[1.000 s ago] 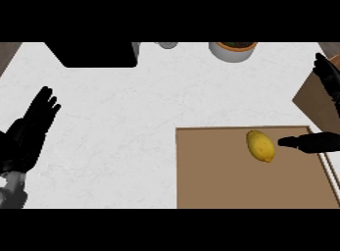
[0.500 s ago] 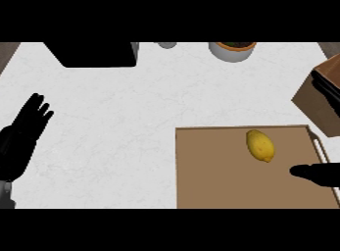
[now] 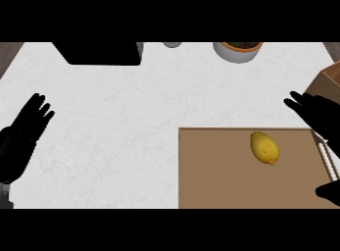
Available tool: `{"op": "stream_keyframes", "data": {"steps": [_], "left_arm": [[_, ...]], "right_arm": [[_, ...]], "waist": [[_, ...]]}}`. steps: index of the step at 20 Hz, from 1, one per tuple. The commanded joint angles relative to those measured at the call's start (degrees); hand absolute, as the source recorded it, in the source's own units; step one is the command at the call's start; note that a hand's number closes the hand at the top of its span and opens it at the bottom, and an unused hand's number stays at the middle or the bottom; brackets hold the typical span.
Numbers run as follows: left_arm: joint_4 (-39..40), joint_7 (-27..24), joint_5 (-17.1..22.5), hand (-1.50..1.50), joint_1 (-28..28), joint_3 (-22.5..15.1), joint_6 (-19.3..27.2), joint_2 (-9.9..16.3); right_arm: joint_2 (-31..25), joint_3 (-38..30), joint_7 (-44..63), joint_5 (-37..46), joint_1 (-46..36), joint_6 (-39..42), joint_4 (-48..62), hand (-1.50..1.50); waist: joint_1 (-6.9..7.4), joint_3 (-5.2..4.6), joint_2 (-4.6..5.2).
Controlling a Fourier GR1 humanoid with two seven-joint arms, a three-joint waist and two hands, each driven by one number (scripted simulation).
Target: Pick the lemon from the tray and place it in the cardboard box
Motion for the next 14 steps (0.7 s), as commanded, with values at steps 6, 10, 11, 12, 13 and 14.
{"op": "stream_keyframes", "data": {"steps": [6,10,11,12,13,14], "left_arm": [[0.0,-1.1,-1.9,0.00,1.7,-0.3,-0.5,-1.6],[-1.8,4.6,-0.2,0.00,-1.9,1.9,-0.6,-0.8],[-0.7,2.3,-2.6,0.00,-0.7,0.8,0.6,-2.7],[0.6,0.7,-4.1,0.00,-0.4,0.6,0.9,-3.6],[0.4,3.0,-0.5,0.00,-1.5,3.6,-2.4,-0.6],[0.6,0.2,-3.2,0.00,-0.3,2.2,-1.5,-2.6]], "right_arm": [[11.6,13.4,30.5,0.8,-10.6,17.9,-1.7,-1.50],[18.7,13.9,33.8,0.9,-13.0,19.7,4.7,-1.50],[19.7,11.7,36.7,-2.0,-16.9,24.0,5.1,-1.50],[16.0,9.1,33.9,-2.6,-13.3,24.6,3.5,-1.50],[21.0,13.7,38.5,-0.3,-15.2,23.9,5.5,-1.50],[20.3,12.4,36.0,1.3,-14.0,22.8,6.7,-1.50]], "waist": [[0.37,0.17,0.11],[-0.26,0.28,0.16],[-0.23,0.26,0.16],[-0.70,0.28,0.11],[-0.33,0.26,0.14],[-0.47,0.28,0.14]]}}
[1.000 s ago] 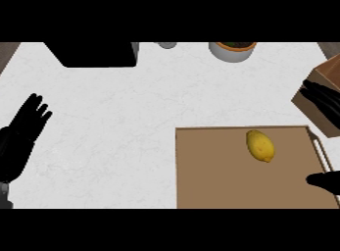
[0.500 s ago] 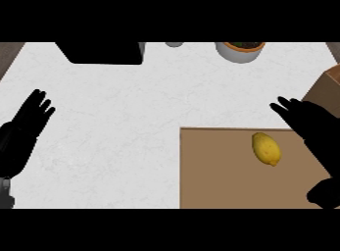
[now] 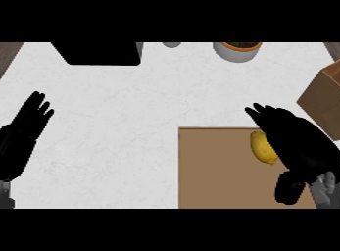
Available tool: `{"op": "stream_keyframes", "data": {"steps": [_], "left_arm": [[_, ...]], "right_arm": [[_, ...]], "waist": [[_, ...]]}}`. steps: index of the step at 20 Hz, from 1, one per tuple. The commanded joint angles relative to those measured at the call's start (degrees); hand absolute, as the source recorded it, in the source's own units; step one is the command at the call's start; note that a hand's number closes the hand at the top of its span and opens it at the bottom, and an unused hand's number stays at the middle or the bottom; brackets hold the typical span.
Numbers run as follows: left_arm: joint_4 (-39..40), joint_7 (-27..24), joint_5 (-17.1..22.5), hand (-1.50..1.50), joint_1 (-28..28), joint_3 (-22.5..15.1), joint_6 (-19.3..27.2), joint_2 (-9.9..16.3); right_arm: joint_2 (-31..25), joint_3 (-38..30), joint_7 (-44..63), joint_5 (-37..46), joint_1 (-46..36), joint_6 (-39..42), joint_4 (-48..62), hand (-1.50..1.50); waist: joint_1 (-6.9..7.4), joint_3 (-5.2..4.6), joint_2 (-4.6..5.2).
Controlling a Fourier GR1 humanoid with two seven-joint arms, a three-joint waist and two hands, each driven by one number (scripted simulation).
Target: Pick the lemon from the tray and place it in the cardboard box
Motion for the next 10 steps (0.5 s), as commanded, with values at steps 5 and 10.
{"op": "stream_keyframes", "data": {"steps": [5,10], "left_arm": [[-1.9,2.4,-1.7,0.00,-0.2,1.5,-0.2,-1.9],[-5.4,4.3,-2.9,0.00,2.6,2.6,-1.7,-2.4]], "right_arm": [[2.3,-1.8,3.7,1.2,0.5,8.0,0.8,-1.50],[3.9,-3.8,0.1,4.5,2.9,8.3,1.6,-1.50]], "waist": [[-0.55,0.06,-0.07],[-0.44,0.08,-0.11]]}}
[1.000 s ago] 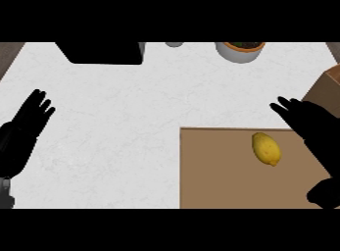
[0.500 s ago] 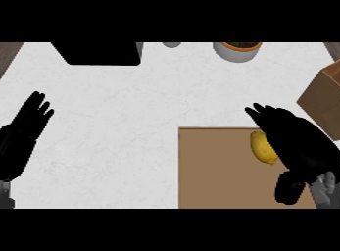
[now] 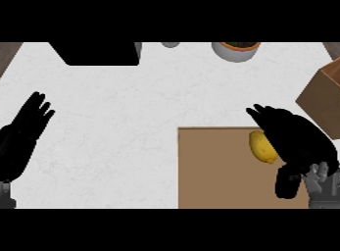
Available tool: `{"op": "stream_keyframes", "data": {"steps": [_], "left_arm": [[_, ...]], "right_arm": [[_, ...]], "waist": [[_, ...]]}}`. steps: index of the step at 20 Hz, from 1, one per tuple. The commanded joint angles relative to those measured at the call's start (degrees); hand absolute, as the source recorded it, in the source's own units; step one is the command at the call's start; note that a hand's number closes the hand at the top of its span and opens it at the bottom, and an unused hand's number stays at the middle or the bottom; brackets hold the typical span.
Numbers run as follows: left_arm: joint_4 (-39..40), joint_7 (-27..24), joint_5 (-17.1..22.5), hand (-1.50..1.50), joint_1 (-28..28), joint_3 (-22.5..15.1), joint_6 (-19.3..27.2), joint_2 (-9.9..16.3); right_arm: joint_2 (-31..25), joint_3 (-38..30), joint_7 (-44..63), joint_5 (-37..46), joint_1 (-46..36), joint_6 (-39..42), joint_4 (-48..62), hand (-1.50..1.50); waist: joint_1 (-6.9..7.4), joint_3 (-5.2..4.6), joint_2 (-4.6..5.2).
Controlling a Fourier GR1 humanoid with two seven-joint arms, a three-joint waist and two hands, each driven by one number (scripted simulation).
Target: Pick the lemon from the tray and place it in the cardboard box
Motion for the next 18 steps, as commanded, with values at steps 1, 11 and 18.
{"op": "stream_keyframes", "data": {"steps": [1,11,18], "left_arm": [[2.9,-2.5,-2.1,0.00,0.5,1.1,-2.3,-1.8],[0.6,0.2,-4.9,0.00,0.3,3.5,-3.5,-5.1],[-1.8,4.8,-4.7,0.00,-0.8,6.4,-5.0,-3.9]], "right_arm": [[3.6,0.8,-1.0,5.5,0.1,0.1,3.6,-1.50],[4.4,-2.0,-10.2,13.1,2.4,1.4,2.5,-1.50],[6.7,-2.1,-10.8,17.7,2.0,2.9,6.8,-1.50]], "waist": [[0.00,0.01,0.04],[-0.08,0.02,0.01],[-0.11,0.02,0.00]]}}
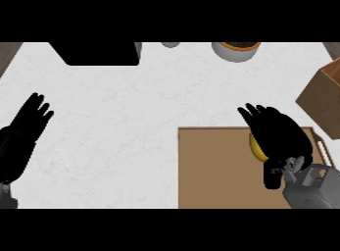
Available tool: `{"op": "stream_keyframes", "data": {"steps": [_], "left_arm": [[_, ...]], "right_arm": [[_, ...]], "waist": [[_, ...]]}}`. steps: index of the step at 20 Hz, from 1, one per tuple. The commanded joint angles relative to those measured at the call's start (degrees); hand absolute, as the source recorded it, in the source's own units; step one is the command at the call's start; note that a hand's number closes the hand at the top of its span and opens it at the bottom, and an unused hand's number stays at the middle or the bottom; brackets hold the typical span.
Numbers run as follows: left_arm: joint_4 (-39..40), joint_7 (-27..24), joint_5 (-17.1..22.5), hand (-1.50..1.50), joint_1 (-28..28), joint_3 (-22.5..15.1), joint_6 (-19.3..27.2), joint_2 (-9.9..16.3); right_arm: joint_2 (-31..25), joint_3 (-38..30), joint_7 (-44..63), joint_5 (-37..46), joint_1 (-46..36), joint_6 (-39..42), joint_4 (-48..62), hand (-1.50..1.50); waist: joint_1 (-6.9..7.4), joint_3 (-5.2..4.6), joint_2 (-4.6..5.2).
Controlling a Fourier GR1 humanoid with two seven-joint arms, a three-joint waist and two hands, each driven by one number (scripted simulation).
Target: Pick the lemon from the tray and place it in the cardboard box
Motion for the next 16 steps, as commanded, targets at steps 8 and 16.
{"op": "stream_keyframes", "data": {"steps": [8,16], "left_arm": [[3.1,-3.3,-2.9,0.00,0.8,2.3,-3.7,-3.1],[1.9,-1.7,-4.6,0.00,0.3,3.7,-4.7,-4.2]], "right_arm": [[2.7,-1.3,-1.4,7.5,2.9,1.7,2.2,-1.50],[5.0,-2.4,-4.8,12.4,1.3,1.4,8.2,-1.50]], "waist": [[-0.19,0.00,0.00],[-0.11,0.00,0.00]]}}
